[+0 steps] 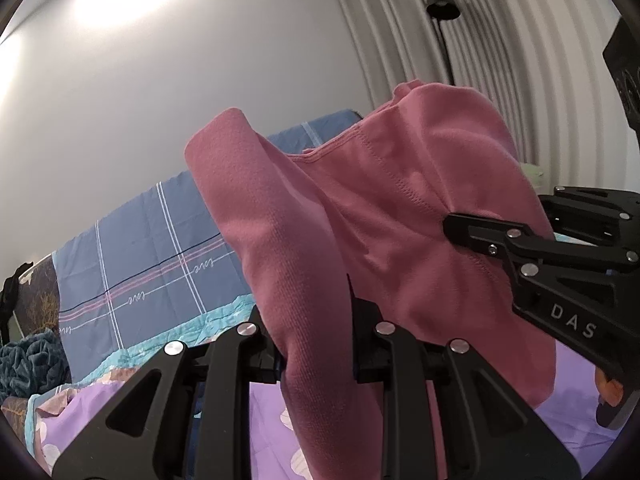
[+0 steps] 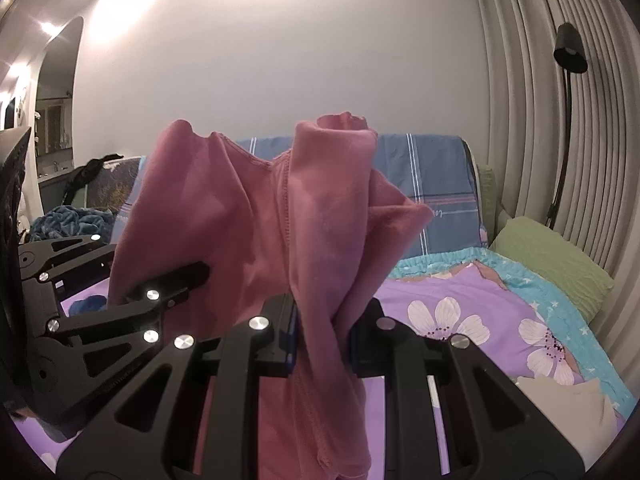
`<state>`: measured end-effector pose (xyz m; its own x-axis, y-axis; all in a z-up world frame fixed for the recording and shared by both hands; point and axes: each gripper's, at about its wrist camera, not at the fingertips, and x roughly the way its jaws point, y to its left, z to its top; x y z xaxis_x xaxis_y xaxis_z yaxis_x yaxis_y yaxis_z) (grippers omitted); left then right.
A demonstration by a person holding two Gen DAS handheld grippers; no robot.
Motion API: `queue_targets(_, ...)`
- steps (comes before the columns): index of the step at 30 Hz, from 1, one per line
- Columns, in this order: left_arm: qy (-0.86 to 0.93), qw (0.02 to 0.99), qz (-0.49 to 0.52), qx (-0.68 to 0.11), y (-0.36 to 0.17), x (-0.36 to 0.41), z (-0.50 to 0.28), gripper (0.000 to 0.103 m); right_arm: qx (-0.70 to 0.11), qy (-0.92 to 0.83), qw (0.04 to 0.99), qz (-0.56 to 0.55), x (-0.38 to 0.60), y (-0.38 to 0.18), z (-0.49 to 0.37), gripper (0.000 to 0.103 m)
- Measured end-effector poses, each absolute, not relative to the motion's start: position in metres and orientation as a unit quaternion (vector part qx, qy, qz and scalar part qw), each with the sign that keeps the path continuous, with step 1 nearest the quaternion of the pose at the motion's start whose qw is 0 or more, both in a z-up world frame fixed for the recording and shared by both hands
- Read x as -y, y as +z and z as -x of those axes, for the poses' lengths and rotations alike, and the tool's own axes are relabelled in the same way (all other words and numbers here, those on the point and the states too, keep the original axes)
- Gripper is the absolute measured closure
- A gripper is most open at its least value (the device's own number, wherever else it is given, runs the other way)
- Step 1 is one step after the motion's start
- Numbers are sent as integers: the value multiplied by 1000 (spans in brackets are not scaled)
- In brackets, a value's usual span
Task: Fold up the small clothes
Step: 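Grasp the shirt edge with both grippers and lift the bundle up, then lower the lifted shirt onto the bed and open both grippers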
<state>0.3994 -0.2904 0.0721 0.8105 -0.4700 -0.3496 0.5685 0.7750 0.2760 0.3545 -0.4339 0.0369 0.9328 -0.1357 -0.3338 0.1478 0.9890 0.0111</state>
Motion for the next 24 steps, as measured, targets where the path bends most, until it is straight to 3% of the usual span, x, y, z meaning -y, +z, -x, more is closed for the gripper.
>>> queue_targets(6,-241,940,-180,-159,40,292,-446,77,-193,-81,977,-33,441,10,-408,84)
queue_targets(7,-232,943,-174,-165,34,295,-456,73,-201,-83,975,-35,443,2,-422,84)
queue_targets(8,-211,947,-170,-172,22,298,-468,64,-209,-86,974,-33,444,-6,-432,82)
queue_targets(9,-181,951,-172,-180,9,300,-478,48,-224,-94,970,-29,444,-17,-445,76)
queue_targets(10,-160,953,-175,-186,0,299,-485,43,-256,-120,959,-21,447,-36,-465,71)
queue_targets(17,-163,910,-243,-293,-102,295,-501,40,-440,-183,879,-25,468,-167,-498,67)
queue_targets(24,-195,898,-237,-316,-113,295,-480,41,-434,-202,878,4,461,-173,-482,56)
